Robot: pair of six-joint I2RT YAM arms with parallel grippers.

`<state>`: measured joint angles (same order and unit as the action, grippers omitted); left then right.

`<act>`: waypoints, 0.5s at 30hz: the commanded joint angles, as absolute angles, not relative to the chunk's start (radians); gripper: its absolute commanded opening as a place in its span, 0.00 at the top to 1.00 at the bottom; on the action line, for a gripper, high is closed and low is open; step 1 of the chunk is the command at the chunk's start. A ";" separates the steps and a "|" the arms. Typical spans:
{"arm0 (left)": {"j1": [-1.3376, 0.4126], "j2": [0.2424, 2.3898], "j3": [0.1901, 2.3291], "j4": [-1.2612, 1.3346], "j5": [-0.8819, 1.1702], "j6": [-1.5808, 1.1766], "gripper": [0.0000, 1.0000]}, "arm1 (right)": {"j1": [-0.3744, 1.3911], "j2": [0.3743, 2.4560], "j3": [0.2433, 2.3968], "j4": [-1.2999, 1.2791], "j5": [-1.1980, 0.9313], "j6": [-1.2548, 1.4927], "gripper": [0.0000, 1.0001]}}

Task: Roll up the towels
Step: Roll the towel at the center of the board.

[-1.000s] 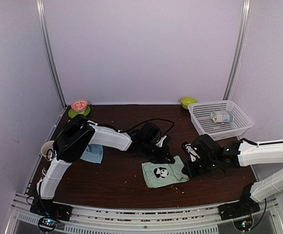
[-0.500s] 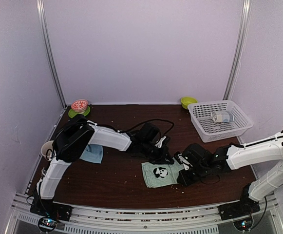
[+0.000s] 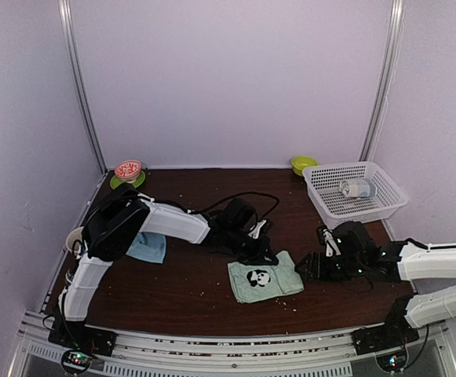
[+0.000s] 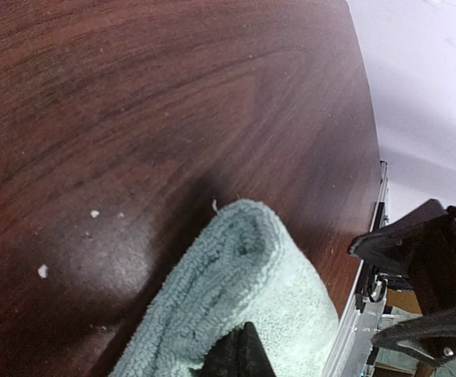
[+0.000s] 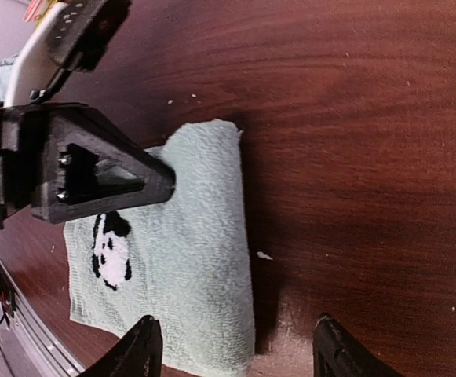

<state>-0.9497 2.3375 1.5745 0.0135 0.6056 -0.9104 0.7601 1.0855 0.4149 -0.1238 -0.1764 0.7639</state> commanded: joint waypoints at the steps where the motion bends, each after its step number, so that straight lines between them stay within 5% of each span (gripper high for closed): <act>1: -0.942 2.319 1.547 -0.033 0.570 -0.894 1.00 | 0.709 1.134 0.361 0.077 -0.280 0.876 0.35; 15: -0.944 2.317 1.552 -0.038 0.571 -0.897 1.00 | 0.680 1.392 0.269 0.386 -0.460 0.973 0.46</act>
